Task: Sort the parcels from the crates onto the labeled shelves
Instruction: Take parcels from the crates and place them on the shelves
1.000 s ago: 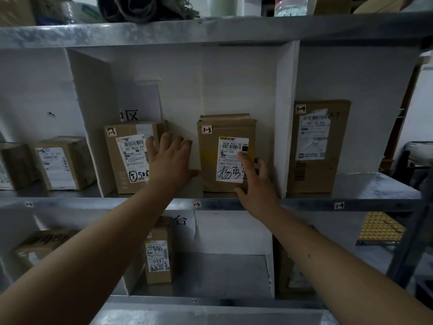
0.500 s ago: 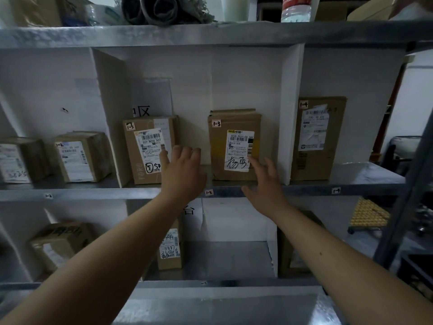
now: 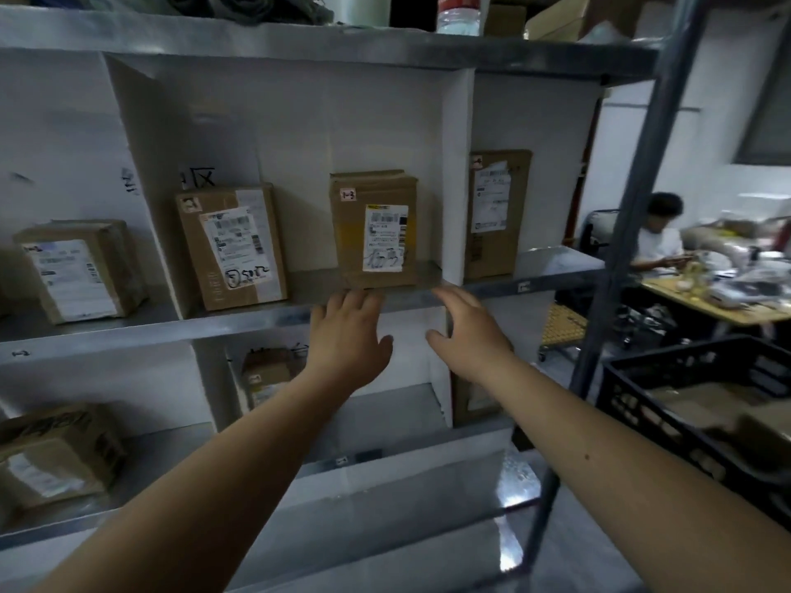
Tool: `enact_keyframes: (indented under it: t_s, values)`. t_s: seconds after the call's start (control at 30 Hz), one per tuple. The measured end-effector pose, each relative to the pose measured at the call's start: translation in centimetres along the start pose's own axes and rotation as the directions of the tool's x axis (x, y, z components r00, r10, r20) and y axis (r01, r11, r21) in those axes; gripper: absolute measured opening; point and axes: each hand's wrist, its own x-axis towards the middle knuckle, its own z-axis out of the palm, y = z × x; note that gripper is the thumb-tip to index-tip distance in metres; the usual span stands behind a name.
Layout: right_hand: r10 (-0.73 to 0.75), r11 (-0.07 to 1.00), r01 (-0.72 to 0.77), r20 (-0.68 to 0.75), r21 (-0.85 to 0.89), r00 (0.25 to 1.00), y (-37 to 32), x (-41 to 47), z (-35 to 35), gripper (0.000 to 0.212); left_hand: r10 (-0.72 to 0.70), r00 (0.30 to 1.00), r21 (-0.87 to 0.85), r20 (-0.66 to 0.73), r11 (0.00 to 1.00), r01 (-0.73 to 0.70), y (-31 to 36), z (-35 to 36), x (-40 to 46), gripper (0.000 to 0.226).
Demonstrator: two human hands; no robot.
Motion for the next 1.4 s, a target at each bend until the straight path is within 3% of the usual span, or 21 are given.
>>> enact_keyframes:
  t_s: [0.13,0.33,0.47,0.73,1.13,1.4]
  values:
    - [0.093,0.973,-0.098,-0.034,-0.208,0.995,3.0,-5.1,-3.2,0.070,0.062,0.996,-0.110,0.062,0.992,-0.055,4.3,1.4,-1.4,0.064]
    - [0.324,0.883,-0.329,-0.072,-0.334,0.943,9.1,-13.4,-8.1,0.067,0.250,0.956,-0.270,0.155,0.941,-0.202,12.8,3.9,-3.8,0.061]
    - [0.466,0.815,-0.475,-0.111,-0.331,0.878,13.0,-17.9,-10.8,0.066,0.367,0.911,-0.340,0.189,0.895,-0.290,19.1,5.5,-4.5,0.064]
    - [0.612,0.725,-0.635,-0.176,-0.266,0.771,21.8,-22.3,-15.3,0.065,0.534,0.812,-0.425,0.236,0.808,-0.408,31.0,9.8,-2.9,0.065]
    - [0.689,0.672,-0.715,-0.191,-0.193,0.699,37.3,-21.3,-21.2,0.067,0.615,0.728,-0.454,0.305,0.765,-0.456,46.9,18.5,2.3,0.068]
    - [0.742,0.628,-0.762,-0.177,-0.155,0.647,43.1,-19.5,-23.8,0.068,0.745,0.577,-0.448,0.335,0.665,-0.598,53.2,22.9,6.3,0.068]
